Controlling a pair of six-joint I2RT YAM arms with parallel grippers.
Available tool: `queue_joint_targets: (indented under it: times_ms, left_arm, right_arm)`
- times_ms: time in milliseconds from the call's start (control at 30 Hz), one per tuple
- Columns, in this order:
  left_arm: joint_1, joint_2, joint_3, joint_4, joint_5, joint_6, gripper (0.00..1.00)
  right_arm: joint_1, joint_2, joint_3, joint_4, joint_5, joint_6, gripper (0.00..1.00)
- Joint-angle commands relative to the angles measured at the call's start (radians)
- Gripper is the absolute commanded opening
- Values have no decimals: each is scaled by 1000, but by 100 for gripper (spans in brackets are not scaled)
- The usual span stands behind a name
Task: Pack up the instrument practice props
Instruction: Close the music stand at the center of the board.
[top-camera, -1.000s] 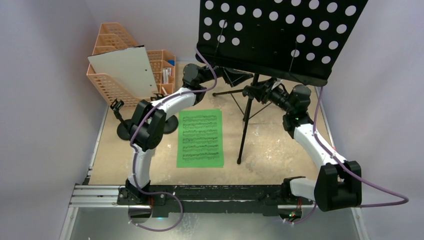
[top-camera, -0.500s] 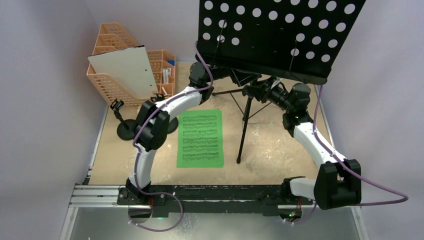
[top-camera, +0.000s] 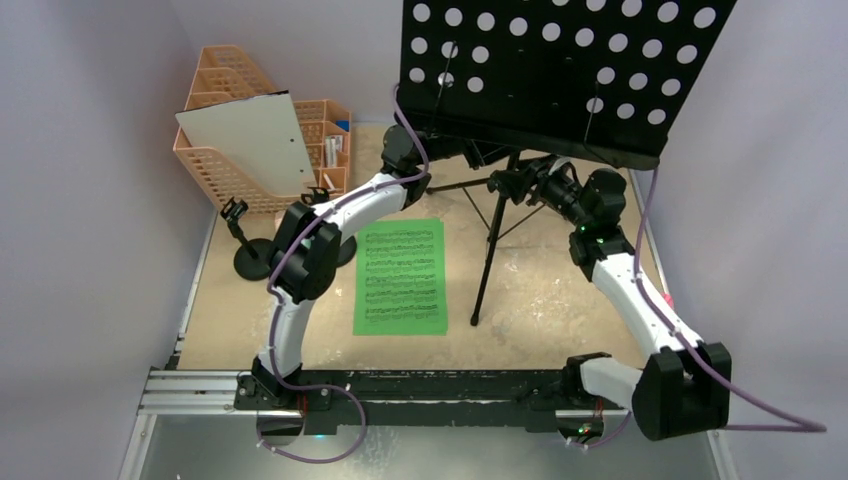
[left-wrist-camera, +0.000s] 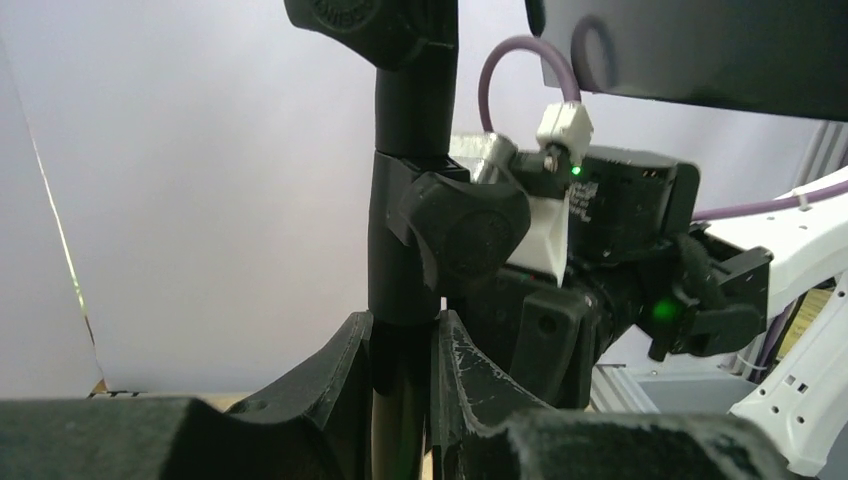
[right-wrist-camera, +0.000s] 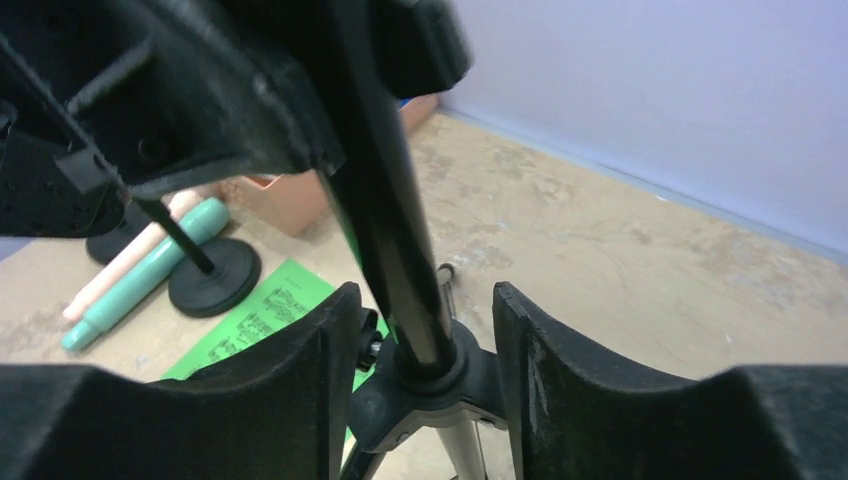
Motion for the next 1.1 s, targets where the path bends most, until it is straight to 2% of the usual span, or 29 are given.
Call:
queue_joint_targets:
  times_ms: [0,67,233,567,900,1067]
  left_arm:
    - [-16,-2,38,-44,-40,72,0]
    - [-20,-12,38,-70,-57,121,0]
    - [-28,-26,38,-107,-105,187,0]
    - [-33,-38,41,-144,-162,253,0]
    - [-33,-49,22,-151,-224,262,0]
    - [-34,-55,8,-147,-232,265,0]
  right_arm:
    - [2,-119,42,-52,192,73,58]
    - [3,-150,41,-95,216,91,65]
    - [3,-213,19,-224,249,134,71]
    - [12,-361,-90,-384,219,241,72]
    - [37,-330,-202,-314,178,294,65]
    - [46,-293,-253,-234,236,295,60]
